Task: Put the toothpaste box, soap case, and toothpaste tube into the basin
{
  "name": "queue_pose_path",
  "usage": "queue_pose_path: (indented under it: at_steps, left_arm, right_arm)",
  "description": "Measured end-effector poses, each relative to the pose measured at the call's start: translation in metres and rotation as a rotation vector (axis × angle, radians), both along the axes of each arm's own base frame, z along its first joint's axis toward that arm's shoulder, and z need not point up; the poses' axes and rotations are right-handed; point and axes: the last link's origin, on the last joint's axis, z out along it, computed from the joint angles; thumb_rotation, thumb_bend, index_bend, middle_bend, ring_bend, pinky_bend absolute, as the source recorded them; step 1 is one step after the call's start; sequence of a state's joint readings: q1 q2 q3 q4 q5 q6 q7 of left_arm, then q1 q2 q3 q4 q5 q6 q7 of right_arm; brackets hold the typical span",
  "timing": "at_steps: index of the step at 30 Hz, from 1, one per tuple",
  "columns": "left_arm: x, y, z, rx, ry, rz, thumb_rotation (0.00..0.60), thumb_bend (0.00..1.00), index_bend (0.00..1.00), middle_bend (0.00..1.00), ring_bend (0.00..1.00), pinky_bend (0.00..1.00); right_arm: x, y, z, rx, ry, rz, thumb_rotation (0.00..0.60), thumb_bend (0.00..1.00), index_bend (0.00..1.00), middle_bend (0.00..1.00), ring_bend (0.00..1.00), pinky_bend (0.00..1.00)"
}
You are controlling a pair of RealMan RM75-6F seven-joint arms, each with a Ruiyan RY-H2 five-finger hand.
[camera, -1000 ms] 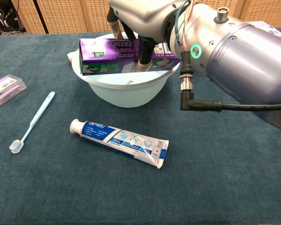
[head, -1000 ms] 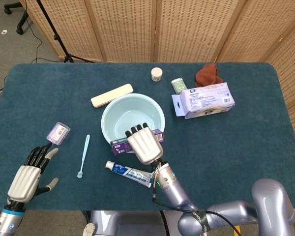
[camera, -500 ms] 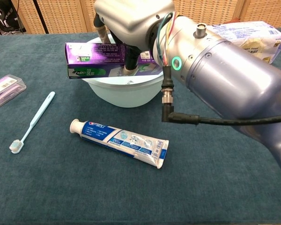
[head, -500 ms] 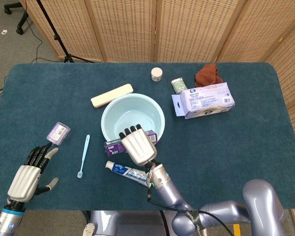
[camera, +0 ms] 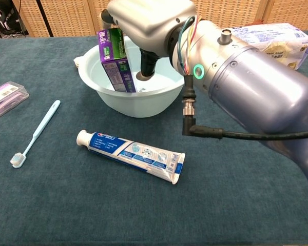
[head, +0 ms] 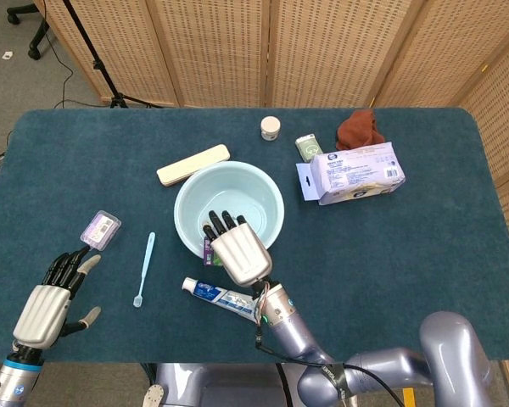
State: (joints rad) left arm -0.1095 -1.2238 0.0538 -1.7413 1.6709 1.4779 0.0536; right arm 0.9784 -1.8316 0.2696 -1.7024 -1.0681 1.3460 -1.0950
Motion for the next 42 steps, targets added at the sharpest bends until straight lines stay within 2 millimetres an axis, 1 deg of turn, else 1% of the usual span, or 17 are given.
queue_pose_path:
  at_steps: [2,5,9,11,15,18,22,27,33,37,42]
  left_arm:
    - [0.0,0.0,0.0,0.0,0.001,0.0,0.6,0.25,0.0,0.0,0.0,0.0]
    - [0.0,0.0,0.0,0.0,0.001,0.0,0.6,0.25,0.0,0.0,0.0,0.0]
    - [0.0,0.0,0.0,0.004,0.001,0.002,0.6,0.25,0.0,0.0,0.0,0.0]
    - [0.0,0.0,0.0,0.003,0.002,0.002,0.6,0.25,0.0,0.0,0.0,0.0]
    - [0.0,0.0,0.0,0.005,0.004,0.001,0.6,0.25,0.0,0.0,0.0,0.0]
    - [0.0,0.0,0.0,0.011,0.006,0.002,0.6,0.25,0.0,0.0,0.0,0.0]
    - [-0.001,0.0,0.0,0.015,0.009,0.004,0.6,0.25,0.0,0.0,0.0,0.0]
    - [0.0,0.0,-0.001,0.019,0.014,0.001,0.6,0.25,0.0,0.0,0.0,0.0]
    - [0.0,-0.001,-0.004,0.014,0.032,-0.004,0.6,0.25,0.0,0.0,0.0,0.0]
    - [0.001,-0.002,-0.008,0.012,0.05,-0.007,0.6,0.25,0.0,0.0,0.0,0.0]
    - [0.0,-0.002,-0.01,0.018,0.058,-0.002,0.6,0.24,0.0,0.0,0.0,0.0]
  right_arm:
    - [-0.001,-0.001,0.001,-0.008,-0.001,0.002,0.6,0.19,0.19,0.07,0.11,0.5]
    - [-0.003,-0.002,0.003,-0.024,0.001,0.006,0.6,0.19,0.15,0.03,0.07,0.47]
    - [-0.008,-0.006,0.007,-0.051,0.012,-0.007,0.6,0.19,0.15,0.0,0.02,0.44]
    - [-0.011,-0.009,0.009,-0.06,0.017,-0.018,0.6,0.19,0.13,0.0,0.0,0.4]
    - [-0.018,-0.012,0.014,-0.072,0.03,-0.048,0.6,0.19,0.1,0.0,0.0,0.33]
    - [-0.027,-0.015,0.025,-0.095,0.042,-0.067,0.6,0.18,0.08,0.0,0.0,0.29]
    - [-0.039,-0.016,0.04,-0.116,0.049,-0.087,0.6,0.16,0.05,0.0,0.0,0.21]
    - [-0.056,-0.015,0.057,-0.124,0.039,-0.12,0.6,0.13,0.01,0.0,0.0,0.16]
    - [-0.085,-0.009,0.078,-0.129,0.033,-0.159,0.6,0.13,0.0,0.0,0.0,0.11]
    - [-0.116,0.001,0.094,-0.125,0.023,-0.191,0.6,0.13,0.0,0.0,0.0,0.08]
    - [-0.156,0.023,0.102,-0.082,-0.012,-0.239,0.6,0.13,0.0,0.0,0.0,0.07]
